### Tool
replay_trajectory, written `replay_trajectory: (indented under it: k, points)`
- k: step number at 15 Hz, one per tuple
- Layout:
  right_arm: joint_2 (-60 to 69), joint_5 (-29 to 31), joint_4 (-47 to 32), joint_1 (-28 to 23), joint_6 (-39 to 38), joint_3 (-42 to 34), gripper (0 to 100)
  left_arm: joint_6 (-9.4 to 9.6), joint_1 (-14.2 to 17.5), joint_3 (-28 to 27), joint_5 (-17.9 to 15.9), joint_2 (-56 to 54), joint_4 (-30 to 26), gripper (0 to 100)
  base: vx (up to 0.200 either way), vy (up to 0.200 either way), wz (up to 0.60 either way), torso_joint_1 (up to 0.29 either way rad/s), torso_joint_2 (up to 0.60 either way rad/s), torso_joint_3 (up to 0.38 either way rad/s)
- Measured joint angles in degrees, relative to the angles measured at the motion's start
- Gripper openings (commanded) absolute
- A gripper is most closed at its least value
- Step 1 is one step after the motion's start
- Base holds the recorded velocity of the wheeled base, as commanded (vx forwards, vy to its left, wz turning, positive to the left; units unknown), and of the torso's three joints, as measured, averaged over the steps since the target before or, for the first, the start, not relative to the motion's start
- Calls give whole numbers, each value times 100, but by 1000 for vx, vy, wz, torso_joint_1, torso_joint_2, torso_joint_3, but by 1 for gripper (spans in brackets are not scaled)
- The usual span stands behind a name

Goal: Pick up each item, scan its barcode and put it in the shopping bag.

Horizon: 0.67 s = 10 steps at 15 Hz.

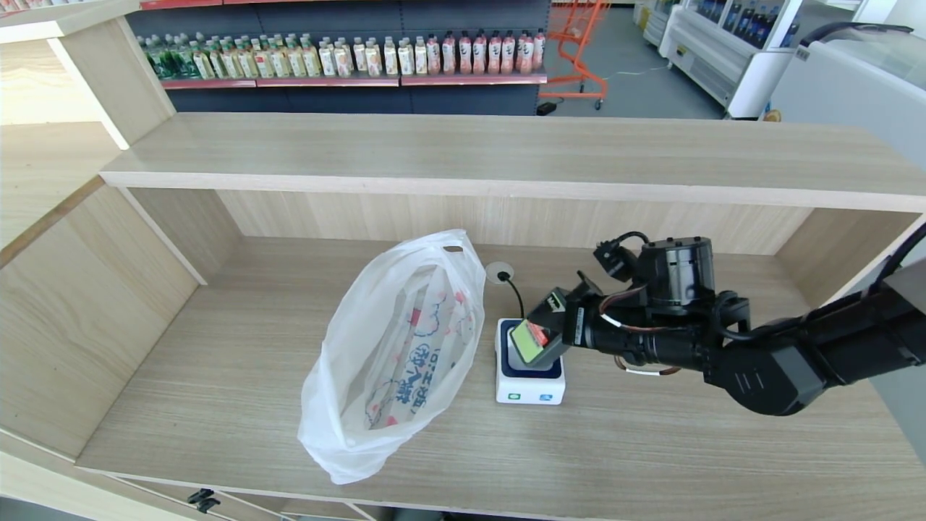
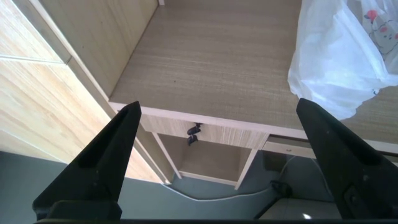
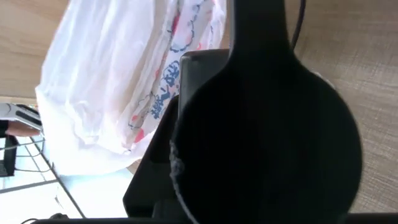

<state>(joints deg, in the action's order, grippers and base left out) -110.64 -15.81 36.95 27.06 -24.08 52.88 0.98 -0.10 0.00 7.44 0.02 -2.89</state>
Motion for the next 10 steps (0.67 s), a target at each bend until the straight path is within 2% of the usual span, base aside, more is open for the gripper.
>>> replay_trajectory:
  k: [2,4,6,8,10]
  points:
    - [649,32,62,107,333,-32,0,-2,-1,0,0,0,0,100,0,0,0,0,0,0]
    - [1375,128,-30,107,1532,-338,0,0,2,0,0,0,-1,100,0,0,0,0,0,0]
    - [2082,268,-115,16,2389,-1087,0,0,0,0,0,0,0,100,0,0,0,0,0,0]
    - [2594,366,-143,-66,2601,-1640,0,4,0,0,0,0,0,100,0,0,0,0,0,0]
    - [2853,369,-134,-77,2343,-1802,0,13,0,0,0,0,0,100,0,0,0,0,0,0]
